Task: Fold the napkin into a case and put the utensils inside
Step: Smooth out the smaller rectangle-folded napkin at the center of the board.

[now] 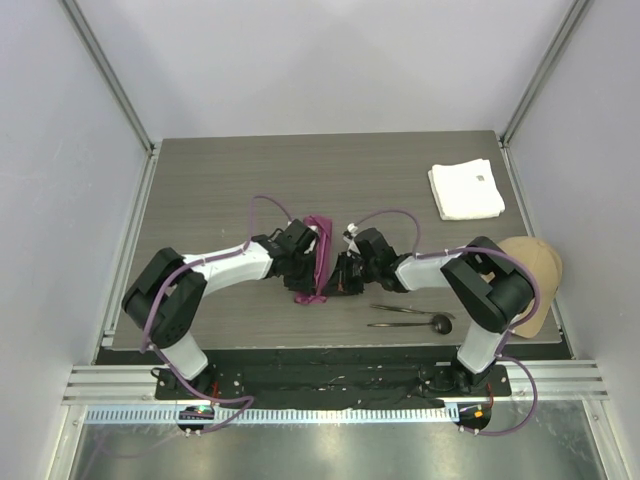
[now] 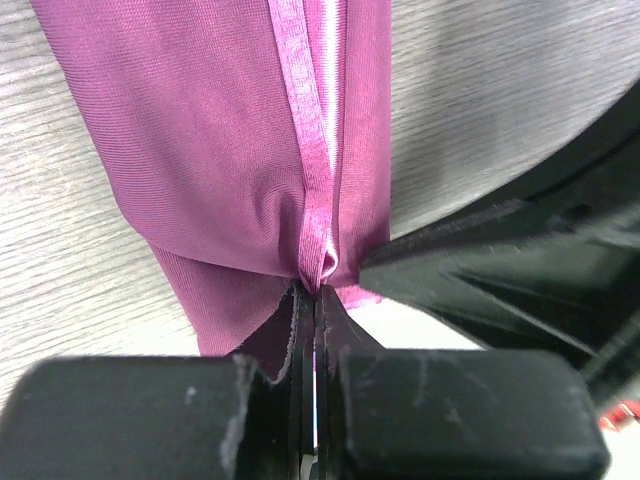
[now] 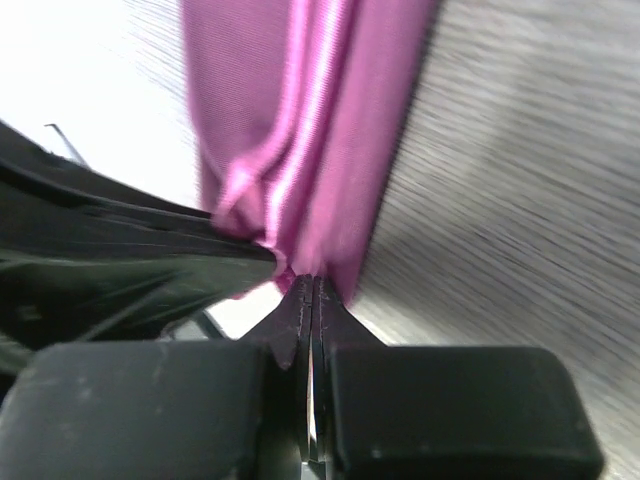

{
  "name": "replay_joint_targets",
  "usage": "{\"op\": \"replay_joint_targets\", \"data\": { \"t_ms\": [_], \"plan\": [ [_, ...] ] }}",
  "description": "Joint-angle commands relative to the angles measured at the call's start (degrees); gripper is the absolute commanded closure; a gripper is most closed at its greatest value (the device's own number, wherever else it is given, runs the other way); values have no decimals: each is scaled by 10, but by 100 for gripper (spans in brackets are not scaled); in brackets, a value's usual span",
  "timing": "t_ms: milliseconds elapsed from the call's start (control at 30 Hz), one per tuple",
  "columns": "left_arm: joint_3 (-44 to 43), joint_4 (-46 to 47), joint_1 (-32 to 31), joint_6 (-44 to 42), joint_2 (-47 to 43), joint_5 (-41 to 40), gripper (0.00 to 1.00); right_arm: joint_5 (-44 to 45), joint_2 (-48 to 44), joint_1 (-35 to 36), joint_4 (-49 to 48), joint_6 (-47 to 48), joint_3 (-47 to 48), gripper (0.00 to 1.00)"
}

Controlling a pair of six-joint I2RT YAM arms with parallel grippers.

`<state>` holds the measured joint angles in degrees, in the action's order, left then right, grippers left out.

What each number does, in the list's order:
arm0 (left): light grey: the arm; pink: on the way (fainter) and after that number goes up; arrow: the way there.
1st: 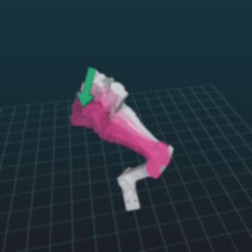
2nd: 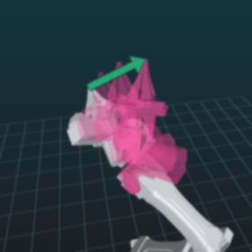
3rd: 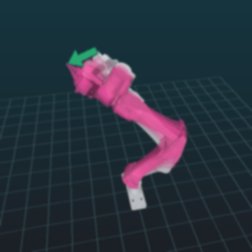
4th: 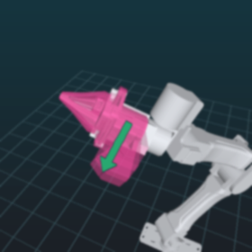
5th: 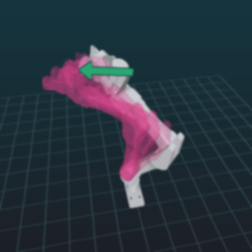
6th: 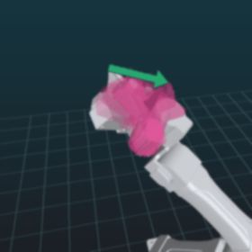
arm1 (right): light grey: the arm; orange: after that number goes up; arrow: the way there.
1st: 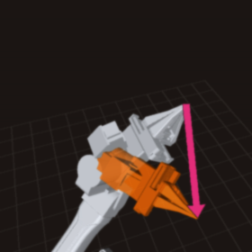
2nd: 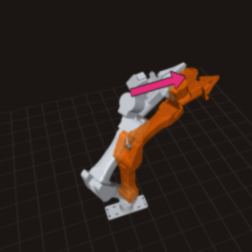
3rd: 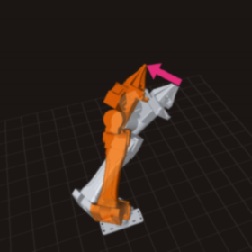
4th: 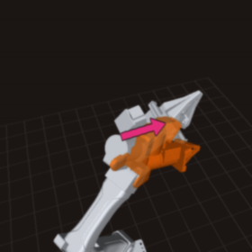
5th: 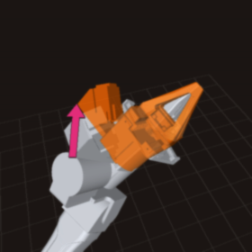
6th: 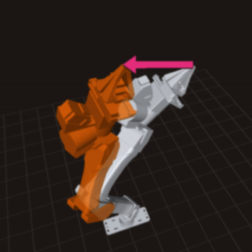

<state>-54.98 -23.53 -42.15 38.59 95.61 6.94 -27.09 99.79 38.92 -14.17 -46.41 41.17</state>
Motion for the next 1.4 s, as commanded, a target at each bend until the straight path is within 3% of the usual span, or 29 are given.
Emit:
{"op": "replay_joint_targets", "data": {
  "t_ms": [0,267,533,767,1000,1167,1367],
  "plan": [
    [-17,13,-5,4,-30,11,100,11,19,3,-19,19,-20,99],
    [-14,64,-29,22,28,23,100,7,45,5,-67,-8,-38,99],
    [36,95,-40,31,43,9,100,43,-35,-21,66,56,-16,99],
    [39,98,-43,31,18,0,100,28,-64,-57,104,81,18,99],
    [30,76,-42,25,-50,4,67,18,-71,-66,116,91,30,99],
    [-7,17,-40,10,-112,-2,60,13,-64,-67,132,106,53,98],
    [-57,-29,7,-9,-150,21,74,7,-52,-71,138,117,72,98]
  ]
}}
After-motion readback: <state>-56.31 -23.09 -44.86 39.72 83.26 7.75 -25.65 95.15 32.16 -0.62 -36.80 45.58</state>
